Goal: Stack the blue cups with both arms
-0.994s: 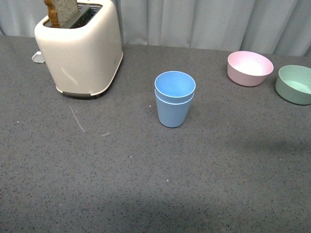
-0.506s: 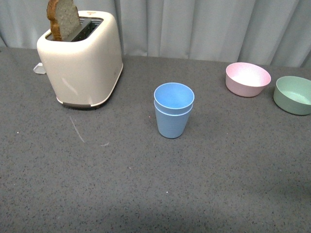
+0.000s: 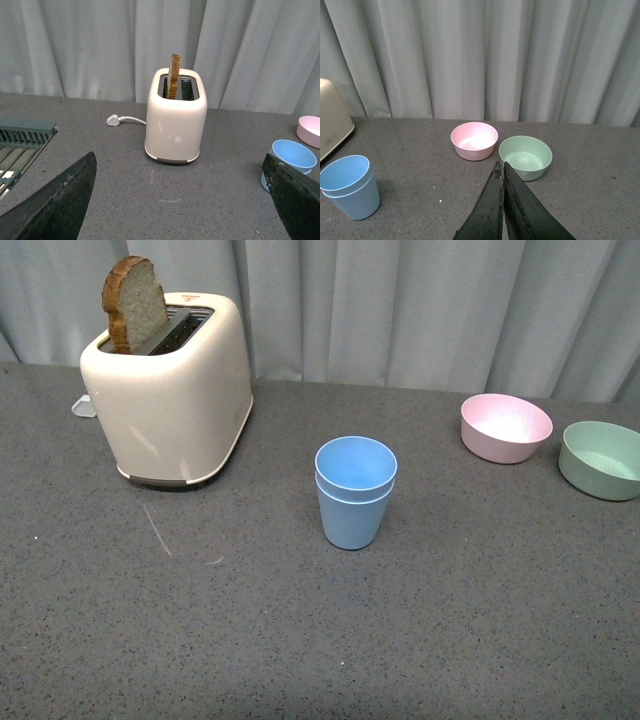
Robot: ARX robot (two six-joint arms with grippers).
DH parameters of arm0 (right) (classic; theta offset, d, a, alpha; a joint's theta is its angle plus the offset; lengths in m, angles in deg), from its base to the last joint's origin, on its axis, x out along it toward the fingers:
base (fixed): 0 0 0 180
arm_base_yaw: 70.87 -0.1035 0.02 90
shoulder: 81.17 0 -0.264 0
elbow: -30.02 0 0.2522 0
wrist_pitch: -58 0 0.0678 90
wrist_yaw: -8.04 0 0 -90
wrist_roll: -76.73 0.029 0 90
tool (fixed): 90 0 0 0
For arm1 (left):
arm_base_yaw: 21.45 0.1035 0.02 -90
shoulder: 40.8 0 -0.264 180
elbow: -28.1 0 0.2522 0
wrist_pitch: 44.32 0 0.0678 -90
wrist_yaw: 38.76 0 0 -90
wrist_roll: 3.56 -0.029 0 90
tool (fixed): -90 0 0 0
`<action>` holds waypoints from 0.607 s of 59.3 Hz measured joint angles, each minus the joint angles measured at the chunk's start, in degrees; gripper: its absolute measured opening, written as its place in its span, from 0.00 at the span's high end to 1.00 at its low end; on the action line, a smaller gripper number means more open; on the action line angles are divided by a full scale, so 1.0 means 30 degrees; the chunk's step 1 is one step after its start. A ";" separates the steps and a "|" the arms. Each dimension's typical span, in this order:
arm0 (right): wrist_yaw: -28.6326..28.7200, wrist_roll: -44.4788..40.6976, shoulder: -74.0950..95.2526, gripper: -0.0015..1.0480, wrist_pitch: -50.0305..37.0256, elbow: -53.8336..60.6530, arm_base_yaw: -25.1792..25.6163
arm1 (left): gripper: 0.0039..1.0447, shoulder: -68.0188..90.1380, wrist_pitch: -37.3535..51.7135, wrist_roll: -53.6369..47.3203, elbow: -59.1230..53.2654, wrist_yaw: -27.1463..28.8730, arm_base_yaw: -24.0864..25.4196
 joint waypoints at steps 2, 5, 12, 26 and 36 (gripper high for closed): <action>0.0000 0.0000 -0.0364 0.99 0.0335 0.0015 0.0000 | 0.06 0.0000 0.0000 0.0000 0.0000 0.0000 0.0000; 0.0000 0.0000 -0.1049 0.99 0.0940 0.0051 0.0000 | 0.06 0.0000 0.0000 0.0000 0.0000 0.0000 0.0000; 0.0000 0.0000 -0.2637 0.99 0.2390 0.0131 0.0000 | 0.06 -0.0007 0.0000 0.0000 0.0000 0.0000 0.0000; 0.0000 0.0000 -0.5406 0.99 0.4969 0.0138 0.0000 | 0.06 0.0000 0.0000 -0.0007 0.0000 0.0000 0.0000; 0.0000 0.0000 -0.6768 0.99 0.6302 0.0138 0.0000 | 0.06 0.0000 0.0000 -0.0007 0.0000 0.0000 0.0000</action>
